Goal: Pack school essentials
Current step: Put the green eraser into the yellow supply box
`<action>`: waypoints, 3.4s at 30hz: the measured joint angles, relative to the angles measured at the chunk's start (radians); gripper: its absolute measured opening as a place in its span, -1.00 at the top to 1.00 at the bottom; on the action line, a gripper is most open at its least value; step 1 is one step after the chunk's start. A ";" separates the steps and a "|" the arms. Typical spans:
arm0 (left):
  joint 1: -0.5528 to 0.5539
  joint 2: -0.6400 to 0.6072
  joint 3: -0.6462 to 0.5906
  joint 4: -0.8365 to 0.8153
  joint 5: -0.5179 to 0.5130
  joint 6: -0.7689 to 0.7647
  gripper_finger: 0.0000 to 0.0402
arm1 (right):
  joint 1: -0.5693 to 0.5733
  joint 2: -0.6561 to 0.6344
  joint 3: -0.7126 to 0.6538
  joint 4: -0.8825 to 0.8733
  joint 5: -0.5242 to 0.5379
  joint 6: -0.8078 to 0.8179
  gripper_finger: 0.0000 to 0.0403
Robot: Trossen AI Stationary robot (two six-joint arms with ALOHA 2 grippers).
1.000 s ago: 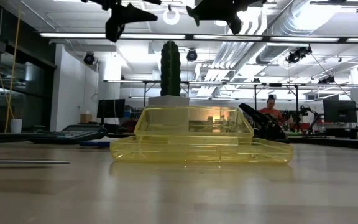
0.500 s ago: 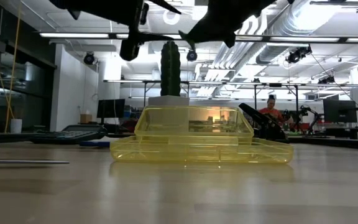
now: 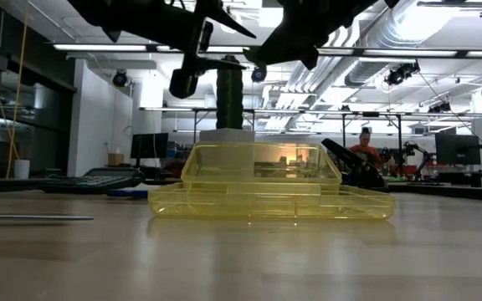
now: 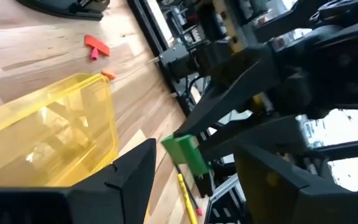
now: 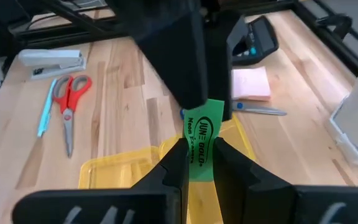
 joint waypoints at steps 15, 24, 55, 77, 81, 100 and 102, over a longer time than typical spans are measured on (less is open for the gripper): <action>0.006 0.004 0.000 -0.005 0.022 0.003 0.51 | 0.000 0.000 0.000 0.002 -0.003 0.000 0.81; 0.006 0.030 0.000 -0.002 0.048 0.003 0.82 | 0.000 0.000 -0.001 0.004 -0.003 0.000 0.81; -0.036 -0.452 0.000 -0.043 -0.252 0.788 1.00 | -0.049 -0.369 -0.007 0.125 0.182 0.055 -0.26; -0.144 -0.068 -0.001 -0.063 -0.306 0.723 1.00 | -0.050 -0.508 -0.311 0.648 0.198 0.157 -0.26; -0.124 0.038 -0.001 -0.089 -0.273 0.639 1.00 | -0.050 -0.535 -0.311 0.591 0.238 0.153 -0.26; -0.013 0.322 0.183 -0.360 -0.306 0.662 0.99 | -0.049 -0.537 -0.311 0.518 0.265 0.158 -0.26; 0.000 0.322 0.183 -0.367 -0.322 0.673 0.96 | -0.049 -0.537 -0.311 0.518 0.265 0.158 -0.26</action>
